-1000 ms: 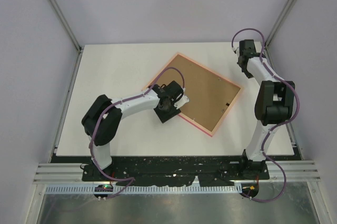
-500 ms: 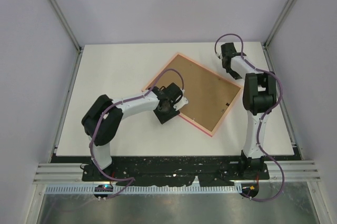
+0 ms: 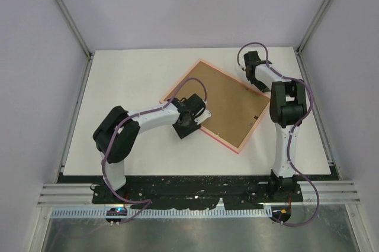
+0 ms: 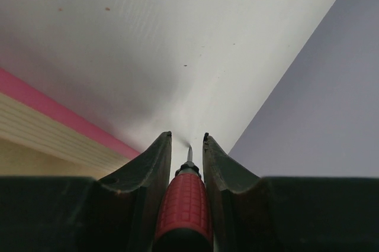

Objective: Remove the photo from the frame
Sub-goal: Adjust the photo frame at the center of the board.

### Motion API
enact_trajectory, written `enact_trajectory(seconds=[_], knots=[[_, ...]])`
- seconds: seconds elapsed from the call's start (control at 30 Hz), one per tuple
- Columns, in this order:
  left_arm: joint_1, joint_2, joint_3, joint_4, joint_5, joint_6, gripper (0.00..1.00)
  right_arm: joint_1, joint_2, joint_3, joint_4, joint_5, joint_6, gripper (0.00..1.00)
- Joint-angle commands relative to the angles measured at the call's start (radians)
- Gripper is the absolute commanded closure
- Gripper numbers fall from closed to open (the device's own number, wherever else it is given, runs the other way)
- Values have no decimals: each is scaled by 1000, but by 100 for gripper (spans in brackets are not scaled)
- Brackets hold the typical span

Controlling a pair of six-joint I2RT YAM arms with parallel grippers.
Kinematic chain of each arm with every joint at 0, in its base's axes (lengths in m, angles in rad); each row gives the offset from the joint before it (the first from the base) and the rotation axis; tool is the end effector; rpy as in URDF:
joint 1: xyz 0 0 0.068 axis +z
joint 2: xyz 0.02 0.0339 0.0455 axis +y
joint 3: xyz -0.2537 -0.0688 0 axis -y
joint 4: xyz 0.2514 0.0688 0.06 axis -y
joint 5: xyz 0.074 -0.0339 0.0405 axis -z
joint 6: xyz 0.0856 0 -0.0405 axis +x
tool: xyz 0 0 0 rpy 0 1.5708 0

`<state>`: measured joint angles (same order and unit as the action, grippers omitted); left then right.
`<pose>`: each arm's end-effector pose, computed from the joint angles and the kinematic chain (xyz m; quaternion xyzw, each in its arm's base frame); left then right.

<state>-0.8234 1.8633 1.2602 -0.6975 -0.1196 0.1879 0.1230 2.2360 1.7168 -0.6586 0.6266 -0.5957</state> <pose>0.2635 -0.2693 0.1100 0.4721 0.8692 0.0143 0.1462 0.4821 0.0090 0.1080 -0.2718 0.8946 -0.3374 0.1098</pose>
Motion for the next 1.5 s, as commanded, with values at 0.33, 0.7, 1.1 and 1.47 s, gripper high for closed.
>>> enact_trajectory(seconds=[0.33, 0.7, 1.1, 1.47], knots=[[-2, 54, 56, 13, -48, -4, 50, 41, -38, -52, -138, -200, 80, 92], [4, 91, 94, -8, -115, -19, 49, 75, -168, -203, -184, -355, 117, 92], [73, 122, 162, -56, -143, -36, 48, 222, -280, -347, -203, -423, 157, 92], [113, 197, 277, -89, -176, -30, 47, 296, -311, -404, -243, -484, 188, 92]])
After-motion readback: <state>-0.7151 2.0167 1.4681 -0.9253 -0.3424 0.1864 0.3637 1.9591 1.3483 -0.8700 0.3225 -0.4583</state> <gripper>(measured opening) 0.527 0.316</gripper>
